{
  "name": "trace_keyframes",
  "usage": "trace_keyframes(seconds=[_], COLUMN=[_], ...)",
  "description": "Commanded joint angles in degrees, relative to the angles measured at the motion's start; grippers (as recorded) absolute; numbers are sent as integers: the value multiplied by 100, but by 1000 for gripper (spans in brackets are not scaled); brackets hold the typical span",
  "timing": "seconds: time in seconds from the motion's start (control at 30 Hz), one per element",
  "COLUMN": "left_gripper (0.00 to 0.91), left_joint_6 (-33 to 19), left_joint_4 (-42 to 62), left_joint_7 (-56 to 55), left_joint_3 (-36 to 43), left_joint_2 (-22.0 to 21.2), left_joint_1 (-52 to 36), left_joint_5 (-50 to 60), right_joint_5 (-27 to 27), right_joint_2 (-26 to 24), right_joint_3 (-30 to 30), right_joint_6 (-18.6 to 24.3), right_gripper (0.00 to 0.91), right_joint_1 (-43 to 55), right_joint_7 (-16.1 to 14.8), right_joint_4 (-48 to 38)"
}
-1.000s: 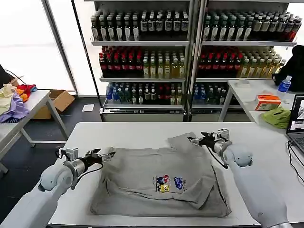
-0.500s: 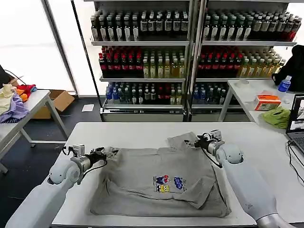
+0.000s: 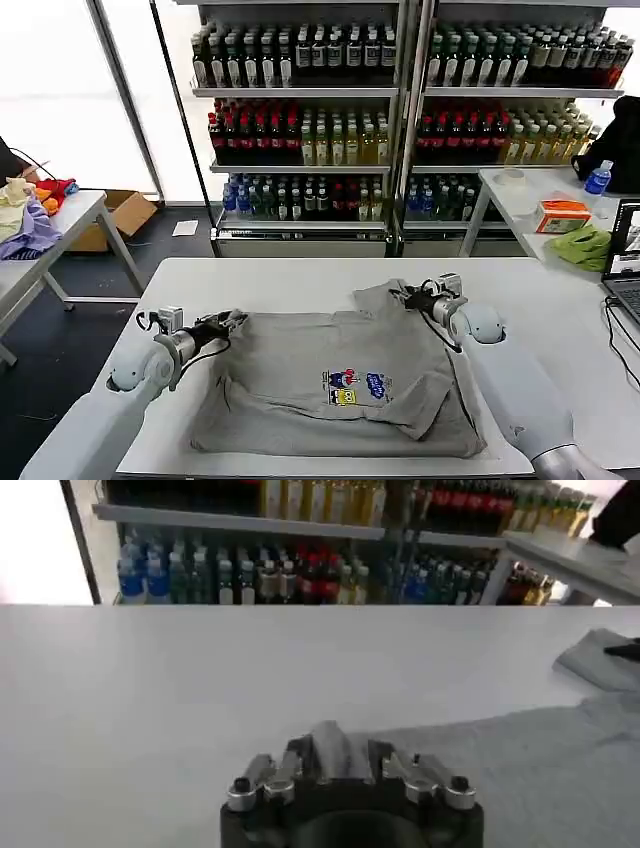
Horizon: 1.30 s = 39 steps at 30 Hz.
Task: Fold and organize the clothes.
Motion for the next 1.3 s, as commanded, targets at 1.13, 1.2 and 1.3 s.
trace_keyframes(seconds=[1.13, 1.2, 1.3], left_gripper=[10, 10, 10], left_joint_6=[-389, -390, -421], left_joint_4=[-2862, -3050, -3305], left_joint_7=[-255, -269, -287], left_joint_3=[-1801, -1947, -2107], left_joint_2=[510, 468, 405], left_joint_1=[2724, 3048, 3468], left_joint_5=[-181, -129, -41], right_joint_5=[1940, 1971, 1919], right_joint_2=[-832, -850, -843], right_joint_3=[2680, 2853, 2997], right_joint_6=[-242, -213, -120], right_gripper=[0, 0, 0], right_joint_1=[-4076, -4486, -5001], right_joint_7=[428, 375, 335], right_joint_4=[4779, 4961, 5079])
